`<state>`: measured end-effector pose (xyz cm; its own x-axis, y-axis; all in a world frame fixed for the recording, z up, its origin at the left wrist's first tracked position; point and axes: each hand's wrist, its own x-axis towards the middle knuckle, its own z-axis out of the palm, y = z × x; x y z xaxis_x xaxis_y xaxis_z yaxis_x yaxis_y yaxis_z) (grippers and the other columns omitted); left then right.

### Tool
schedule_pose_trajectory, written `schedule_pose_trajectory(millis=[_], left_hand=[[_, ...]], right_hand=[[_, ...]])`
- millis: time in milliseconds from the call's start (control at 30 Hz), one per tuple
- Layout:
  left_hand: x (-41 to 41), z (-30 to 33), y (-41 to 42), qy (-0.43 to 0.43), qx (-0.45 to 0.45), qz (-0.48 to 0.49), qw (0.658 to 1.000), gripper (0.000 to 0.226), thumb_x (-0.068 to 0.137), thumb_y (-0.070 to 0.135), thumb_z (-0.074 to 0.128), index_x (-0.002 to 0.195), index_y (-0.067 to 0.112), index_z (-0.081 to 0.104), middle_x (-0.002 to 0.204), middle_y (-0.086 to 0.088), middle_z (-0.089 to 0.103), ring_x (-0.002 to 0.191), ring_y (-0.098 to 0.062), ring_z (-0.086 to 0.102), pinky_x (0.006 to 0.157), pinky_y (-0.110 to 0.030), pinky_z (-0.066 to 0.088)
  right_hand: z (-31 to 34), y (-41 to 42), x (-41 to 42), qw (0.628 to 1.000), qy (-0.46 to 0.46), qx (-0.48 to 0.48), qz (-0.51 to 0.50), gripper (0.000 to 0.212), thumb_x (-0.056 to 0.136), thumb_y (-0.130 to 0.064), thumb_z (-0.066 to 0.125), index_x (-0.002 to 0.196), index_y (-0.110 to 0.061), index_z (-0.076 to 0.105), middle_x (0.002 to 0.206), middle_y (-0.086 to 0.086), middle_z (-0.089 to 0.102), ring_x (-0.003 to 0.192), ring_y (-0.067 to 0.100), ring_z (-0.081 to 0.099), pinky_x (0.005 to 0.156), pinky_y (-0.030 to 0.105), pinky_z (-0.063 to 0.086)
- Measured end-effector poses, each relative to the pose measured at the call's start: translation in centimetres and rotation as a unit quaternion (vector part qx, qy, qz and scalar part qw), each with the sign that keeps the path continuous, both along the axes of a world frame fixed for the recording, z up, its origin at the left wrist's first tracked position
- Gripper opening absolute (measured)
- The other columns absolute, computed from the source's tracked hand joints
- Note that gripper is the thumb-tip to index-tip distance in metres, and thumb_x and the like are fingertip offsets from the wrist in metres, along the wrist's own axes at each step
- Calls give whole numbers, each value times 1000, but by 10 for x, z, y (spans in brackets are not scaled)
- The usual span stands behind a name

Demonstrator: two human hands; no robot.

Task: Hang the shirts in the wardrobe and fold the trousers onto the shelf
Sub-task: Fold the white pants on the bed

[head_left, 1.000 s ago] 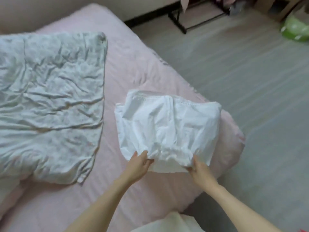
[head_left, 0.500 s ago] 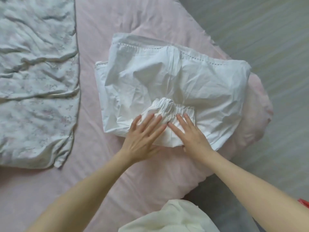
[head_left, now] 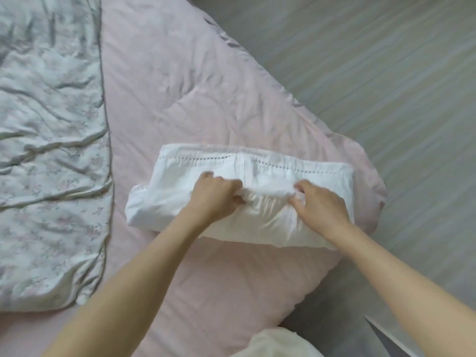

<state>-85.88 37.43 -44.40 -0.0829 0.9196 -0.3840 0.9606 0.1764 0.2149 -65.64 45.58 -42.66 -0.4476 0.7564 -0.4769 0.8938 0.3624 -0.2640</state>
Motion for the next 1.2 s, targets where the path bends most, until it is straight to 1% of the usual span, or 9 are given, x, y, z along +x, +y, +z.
schedule_pose_trajectory(millis=[133,333,467,600,767,833,967,1033,1200], left_hand=[[4,-27,42,111,41,46,992,31,85,34,56,112,18,57,113,-3,59,120,-27,44,111,-57,-4],[18,-69,-5,94,136,58,985,49,91,45,38,139,34,41,149,-6,35,139,-39,24,100,-72,1],[16,-92,-30,-17,-114,157,981,63,81,73,23,138,59,1,155,15,-16,141,-31,-20,100,-74,-1],[7,-84,-7,-61,-144,170,973,60,80,69,33,135,58,13,155,15,-8,142,-33,-14,99,-73,2],[45,-66,-9,-33,41,97,994,60,86,62,28,141,41,25,158,2,1,144,-33,-7,105,-68,3],[58,-70,-13,-47,-41,52,997,65,85,70,15,144,48,-1,156,9,-17,141,-28,-23,105,-67,-5],[49,-74,-1,-114,-143,82,980,61,91,57,34,145,46,8,157,9,-14,141,-25,-25,106,-65,-6],[35,-61,5,-251,-136,152,946,51,94,43,44,142,41,29,158,7,-1,144,-20,-16,110,-57,-5],[-25,-9,-29,-550,-61,422,718,30,87,49,49,105,33,66,131,10,54,128,-9,43,101,-33,29]], right_hand=[[-26,-10,-18,966,90,221,102,49,76,-29,70,122,-16,60,123,11,60,123,36,49,102,69,16],[-97,-38,5,991,-90,0,103,64,91,-62,20,128,-48,-30,153,-6,-27,136,27,-33,101,71,-12],[-101,-19,1,991,-48,-37,118,59,92,-61,18,137,-50,-19,154,-10,-24,140,23,-26,104,65,-16],[-76,-17,36,988,21,128,-80,68,90,-53,39,148,-33,9,158,-4,0,143,14,-9,108,50,-16],[-67,-20,77,805,169,-108,-559,110,75,-46,70,148,-17,-7,157,6,5,144,24,10,117,44,12],[-66,-19,71,723,246,-197,-615,87,78,-34,72,144,-12,21,148,8,34,127,24,42,105,38,36],[-48,-16,39,713,328,-155,-600,27,79,-11,69,103,-11,58,110,12,65,83,15,62,73,27,48],[-27,-17,17,768,332,-100,-538,29,81,-10,64,109,-8,59,109,8,65,96,21,62,83,33,50],[29,-46,-57,872,389,-54,-293,42,84,-25,61,124,-11,53,120,4,60,112,14,53,98,27,39]])
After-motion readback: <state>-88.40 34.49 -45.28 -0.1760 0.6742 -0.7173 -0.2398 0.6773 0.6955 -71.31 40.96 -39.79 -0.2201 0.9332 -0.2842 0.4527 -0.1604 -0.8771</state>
